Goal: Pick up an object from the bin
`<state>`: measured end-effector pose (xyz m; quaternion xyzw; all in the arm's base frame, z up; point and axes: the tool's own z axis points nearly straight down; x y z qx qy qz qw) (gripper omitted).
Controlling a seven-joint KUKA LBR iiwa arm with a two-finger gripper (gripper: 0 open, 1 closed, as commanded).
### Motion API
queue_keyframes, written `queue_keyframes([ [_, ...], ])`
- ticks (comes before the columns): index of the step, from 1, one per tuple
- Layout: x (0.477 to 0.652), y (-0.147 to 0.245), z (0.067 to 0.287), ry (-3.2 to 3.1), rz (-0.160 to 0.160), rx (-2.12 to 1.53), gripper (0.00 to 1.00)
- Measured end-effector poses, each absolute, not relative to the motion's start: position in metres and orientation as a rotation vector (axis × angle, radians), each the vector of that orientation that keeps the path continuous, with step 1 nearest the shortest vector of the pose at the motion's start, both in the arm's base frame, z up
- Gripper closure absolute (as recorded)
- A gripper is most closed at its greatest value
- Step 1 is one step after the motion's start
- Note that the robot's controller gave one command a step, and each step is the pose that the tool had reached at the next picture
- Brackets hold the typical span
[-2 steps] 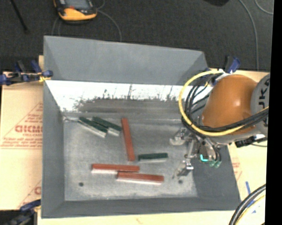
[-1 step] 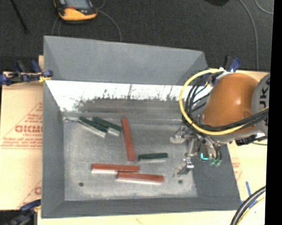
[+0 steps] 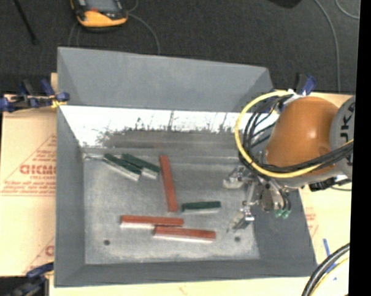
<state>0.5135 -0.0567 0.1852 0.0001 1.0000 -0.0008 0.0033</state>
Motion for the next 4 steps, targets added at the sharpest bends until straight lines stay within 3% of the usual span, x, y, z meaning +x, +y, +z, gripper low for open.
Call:
queue_keyframes([
  [1, 0.524, -0.068, 0.120, 3.132, -0.003, -0.091, 0.00],
  [2, 0.534, -0.061, 0.079, 3.147, 0.001, 0.127, 1.00],
  [3, 0.541, -0.063, 0.078, 3.112, -0.004, 0.130, 0.00],
  [4, 0.534, -0.061, 0.078, 3.148, 0.002, 0.124, 1.00],
])
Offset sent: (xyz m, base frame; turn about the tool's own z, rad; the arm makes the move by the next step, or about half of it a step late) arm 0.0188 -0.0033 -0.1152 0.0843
